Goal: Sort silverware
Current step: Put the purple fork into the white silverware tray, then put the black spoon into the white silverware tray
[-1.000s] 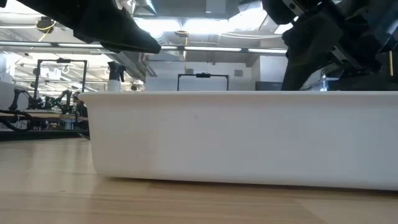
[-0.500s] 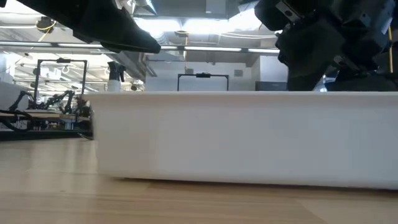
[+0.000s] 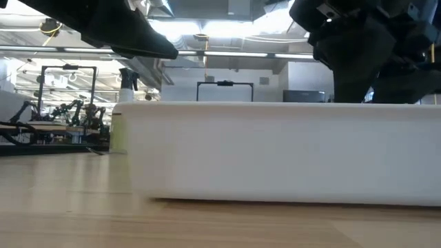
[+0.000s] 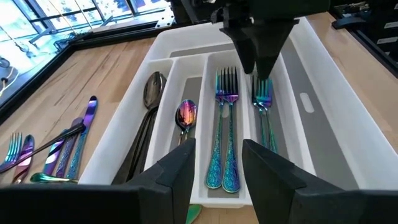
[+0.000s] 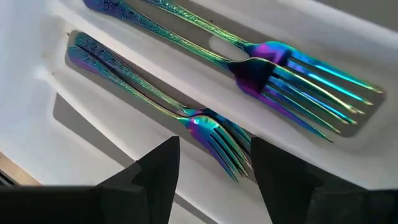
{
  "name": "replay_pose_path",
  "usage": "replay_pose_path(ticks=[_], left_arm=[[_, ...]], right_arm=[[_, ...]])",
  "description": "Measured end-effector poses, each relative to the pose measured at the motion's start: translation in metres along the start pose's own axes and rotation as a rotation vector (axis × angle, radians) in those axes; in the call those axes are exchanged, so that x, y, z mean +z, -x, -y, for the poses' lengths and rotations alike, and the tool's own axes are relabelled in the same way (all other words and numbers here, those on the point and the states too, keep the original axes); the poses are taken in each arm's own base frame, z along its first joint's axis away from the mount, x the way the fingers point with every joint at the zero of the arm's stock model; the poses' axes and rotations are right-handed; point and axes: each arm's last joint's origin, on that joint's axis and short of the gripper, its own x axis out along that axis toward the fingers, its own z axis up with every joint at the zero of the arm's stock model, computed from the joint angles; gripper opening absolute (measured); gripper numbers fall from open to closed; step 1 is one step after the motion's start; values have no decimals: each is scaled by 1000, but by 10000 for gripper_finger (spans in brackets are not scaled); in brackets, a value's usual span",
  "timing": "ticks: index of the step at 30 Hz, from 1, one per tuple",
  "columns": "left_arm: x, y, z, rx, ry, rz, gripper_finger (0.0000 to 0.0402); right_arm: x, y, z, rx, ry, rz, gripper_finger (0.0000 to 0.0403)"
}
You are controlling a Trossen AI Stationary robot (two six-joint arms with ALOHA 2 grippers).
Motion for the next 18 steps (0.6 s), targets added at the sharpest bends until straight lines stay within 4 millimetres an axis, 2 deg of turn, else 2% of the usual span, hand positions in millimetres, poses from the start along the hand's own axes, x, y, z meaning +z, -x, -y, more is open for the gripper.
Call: replay_pose_path(ticks=[4, 7, 14, 18], left_arm=[[0, 0, 0, 0, 0, 0, 118], [0, 0, 0, 0, 0, 0, 118], [0, -1, -2, 7, 10, -2, 118], [0, -3, -4, 15, 39, -4, 118]], right_arm=[[1, 16, -3, -101, 56, -7, 182], [1, 37, -8, -175, 113, 79, 182], [13, 88, -28, -197, 257, 476, 182], [22, 108, -39, -208, 430, 764, 182]])
